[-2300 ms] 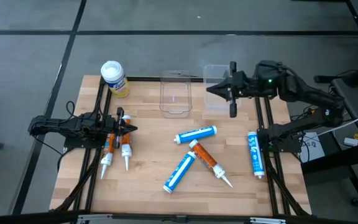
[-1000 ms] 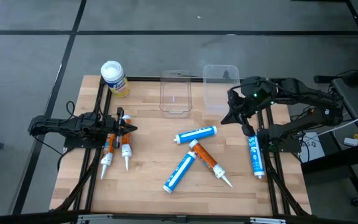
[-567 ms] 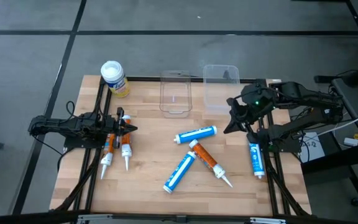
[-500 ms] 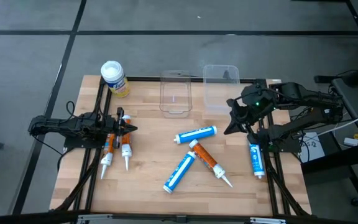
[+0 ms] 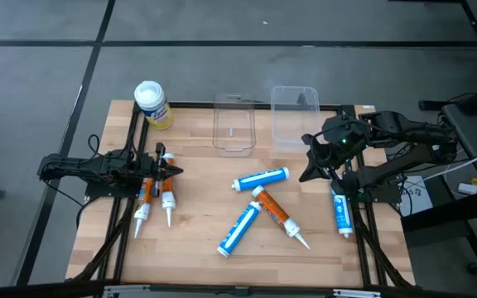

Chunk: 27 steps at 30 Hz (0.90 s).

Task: Pick & place silicon tubes, Sealant and Lysol wipes
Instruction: Put the top blue sealant into the right transparent bin

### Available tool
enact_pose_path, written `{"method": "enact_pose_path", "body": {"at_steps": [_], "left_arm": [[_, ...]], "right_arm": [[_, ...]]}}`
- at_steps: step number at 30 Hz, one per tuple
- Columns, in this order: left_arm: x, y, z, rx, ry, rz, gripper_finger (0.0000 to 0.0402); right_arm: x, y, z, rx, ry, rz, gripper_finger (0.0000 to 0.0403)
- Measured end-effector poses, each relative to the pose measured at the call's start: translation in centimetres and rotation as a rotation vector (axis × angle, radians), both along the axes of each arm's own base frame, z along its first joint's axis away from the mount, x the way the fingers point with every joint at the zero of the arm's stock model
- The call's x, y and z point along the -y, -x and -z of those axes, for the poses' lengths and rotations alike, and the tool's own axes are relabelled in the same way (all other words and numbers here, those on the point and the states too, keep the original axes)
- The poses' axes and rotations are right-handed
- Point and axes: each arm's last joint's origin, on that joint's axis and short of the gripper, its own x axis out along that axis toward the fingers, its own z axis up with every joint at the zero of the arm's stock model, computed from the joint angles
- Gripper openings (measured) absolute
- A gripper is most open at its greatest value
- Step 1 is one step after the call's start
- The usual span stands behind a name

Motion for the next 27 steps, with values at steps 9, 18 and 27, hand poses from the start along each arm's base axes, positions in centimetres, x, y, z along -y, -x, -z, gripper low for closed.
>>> {"method": "enact_pose_path", "body": {"at_steps": [9, 18, 27], "left_arm": [[0.0, 0.0, 0.0, 0.000, 0.000, 0.000, 0.0009], [0.0, 0.0, 0.0, 0.000, 0.000, 0.000, 0.0012], [0.0, 0.0, 0.0, 0.000, 0.000, 0.000, 0.0008]], "right_arm": [[0.0, -0.4, -0.1, 0.030, -0.002, 0.000, 0.0004], [-0.2, -2.3, 0.9, -0.011, 0.006, 0.003, 0.0004], [-0.1, -4.9, 2.8, -0.080, 0.054, 0.040, 0.0004]]}}
